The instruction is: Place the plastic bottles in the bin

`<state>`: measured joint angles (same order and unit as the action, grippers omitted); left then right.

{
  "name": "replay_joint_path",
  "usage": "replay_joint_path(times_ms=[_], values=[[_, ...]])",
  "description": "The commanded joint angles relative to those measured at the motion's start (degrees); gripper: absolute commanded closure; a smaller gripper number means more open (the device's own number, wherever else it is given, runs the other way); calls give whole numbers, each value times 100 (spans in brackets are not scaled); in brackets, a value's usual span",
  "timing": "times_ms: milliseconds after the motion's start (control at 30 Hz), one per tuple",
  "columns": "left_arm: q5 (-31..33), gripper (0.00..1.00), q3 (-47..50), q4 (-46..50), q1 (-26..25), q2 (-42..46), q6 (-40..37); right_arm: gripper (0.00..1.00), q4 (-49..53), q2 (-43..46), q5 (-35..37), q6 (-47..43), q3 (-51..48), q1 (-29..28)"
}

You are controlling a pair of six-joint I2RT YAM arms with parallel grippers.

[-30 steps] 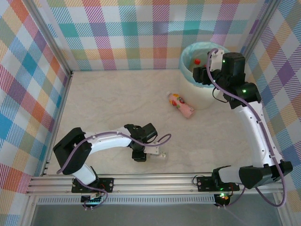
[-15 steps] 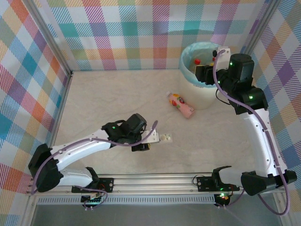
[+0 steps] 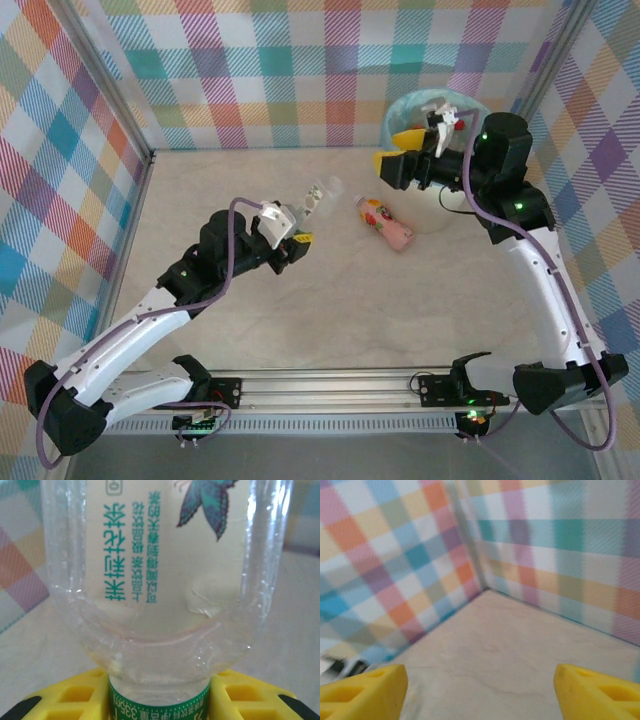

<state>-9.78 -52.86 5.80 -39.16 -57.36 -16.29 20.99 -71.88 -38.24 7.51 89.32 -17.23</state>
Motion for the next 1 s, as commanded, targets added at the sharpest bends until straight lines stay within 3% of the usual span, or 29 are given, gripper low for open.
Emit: replay_joint_path(times_ms=[0, 333, 567, 767, 967], values=[[141, 82, -238, -561, 57, 0, 413, 13, -392, -169, -464, 83, 44, -329], [47, 82, -375, -648, 57, -117, 405, 5, -77, -657, 49, -156, 278, -1148], [134, 82, -435, -480, 57, -140, 276, 6, -204, -958, -166, 18, 366, -1433], [152, 82, -458, -433, 57, -173, 271, 12, -245, -1156, -64, 153, 468, -1611], [286, 80, -510, -313, 57, -205, 250, 29, -192, -1306, 77, 352, 572, -1649]])
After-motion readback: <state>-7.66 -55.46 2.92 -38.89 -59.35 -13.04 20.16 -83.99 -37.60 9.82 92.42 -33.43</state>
